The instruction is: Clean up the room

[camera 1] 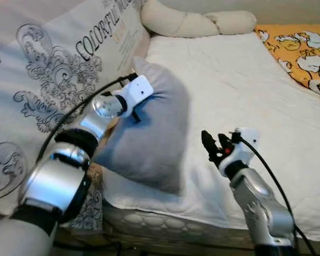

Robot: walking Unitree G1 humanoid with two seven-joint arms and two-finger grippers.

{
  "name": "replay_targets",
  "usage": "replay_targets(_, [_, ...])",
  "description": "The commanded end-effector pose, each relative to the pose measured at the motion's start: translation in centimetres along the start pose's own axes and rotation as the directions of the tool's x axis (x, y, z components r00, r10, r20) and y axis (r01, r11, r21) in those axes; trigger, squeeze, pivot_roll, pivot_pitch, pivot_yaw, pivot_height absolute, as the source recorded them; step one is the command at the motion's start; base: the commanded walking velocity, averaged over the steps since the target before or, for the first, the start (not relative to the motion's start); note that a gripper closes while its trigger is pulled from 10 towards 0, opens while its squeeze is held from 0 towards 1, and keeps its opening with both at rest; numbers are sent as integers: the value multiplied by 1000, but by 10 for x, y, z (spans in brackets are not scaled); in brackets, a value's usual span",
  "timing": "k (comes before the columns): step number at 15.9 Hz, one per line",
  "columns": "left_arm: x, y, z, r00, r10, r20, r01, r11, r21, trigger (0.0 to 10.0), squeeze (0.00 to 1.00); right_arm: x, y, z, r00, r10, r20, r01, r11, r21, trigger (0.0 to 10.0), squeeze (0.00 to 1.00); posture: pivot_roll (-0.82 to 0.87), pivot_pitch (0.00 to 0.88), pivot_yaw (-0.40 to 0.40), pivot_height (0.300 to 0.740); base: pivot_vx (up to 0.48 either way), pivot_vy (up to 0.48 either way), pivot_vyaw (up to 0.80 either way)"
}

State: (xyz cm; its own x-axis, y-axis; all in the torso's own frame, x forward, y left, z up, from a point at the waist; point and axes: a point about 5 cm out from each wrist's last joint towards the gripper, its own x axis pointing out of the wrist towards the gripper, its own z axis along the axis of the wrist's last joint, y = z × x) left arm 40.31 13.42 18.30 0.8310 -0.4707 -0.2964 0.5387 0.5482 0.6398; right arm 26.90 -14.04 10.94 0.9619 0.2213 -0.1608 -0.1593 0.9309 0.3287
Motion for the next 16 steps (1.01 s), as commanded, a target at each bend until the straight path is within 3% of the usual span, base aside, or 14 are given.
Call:
replay_targets(1, [-3, 24, 14, 997, 75, 19, -76, 994, 77, 10000, 0, -9, 0, 5, 1000, 13, 2, -13, 1000, -23, 10000, 1000, -228, 0, 129, 740, 0, 0, 0])
replay_targets(7, [-11, 42, 6, 985, 159, -73, -138, 962, 237, 10000, 0, -39, -1, 6, 996, 58, -69, -64, 994, -89, 10000, 1000, -286, 0, 147, 740, 0, 0, 0])
replay_targets(9, [-12, 42, 3, 981, 171, -92, -142, 954, 263, 10000, 0, -44, 3, 6, 992, 85, -92, -94, 990, -103, 10000, 1000, -307, 6, 152, 740, 0, 0, 0])
replay_targets(11, [-15, 40, -11, 970, 185, -157, -119, 926, 359, 10000, 0, -56, 8, 4, 979, 139, -151, -161, 977, -143, 10000, 1000, -326, 39, 156, 740, 0, 0, 0])
replay_targets(13, [-17, 40, -17, 961, 205, -186, -121, 916, 384, 10000, 0, -65, 6, 5, 975, 140, -172, -168, 972, -163, 10000, 1000, -341, 67, 153, 740, 0, 0, 0])
replay_targets(16, [-20, 42, -25, 944, 256, -210, -172, 921, 349, 10000, 0, -75, 4, 5, 972, 129, -198, -166, 969, -183, 10000, 1000, -358, 95, 146, 740, 0, 0, 0])
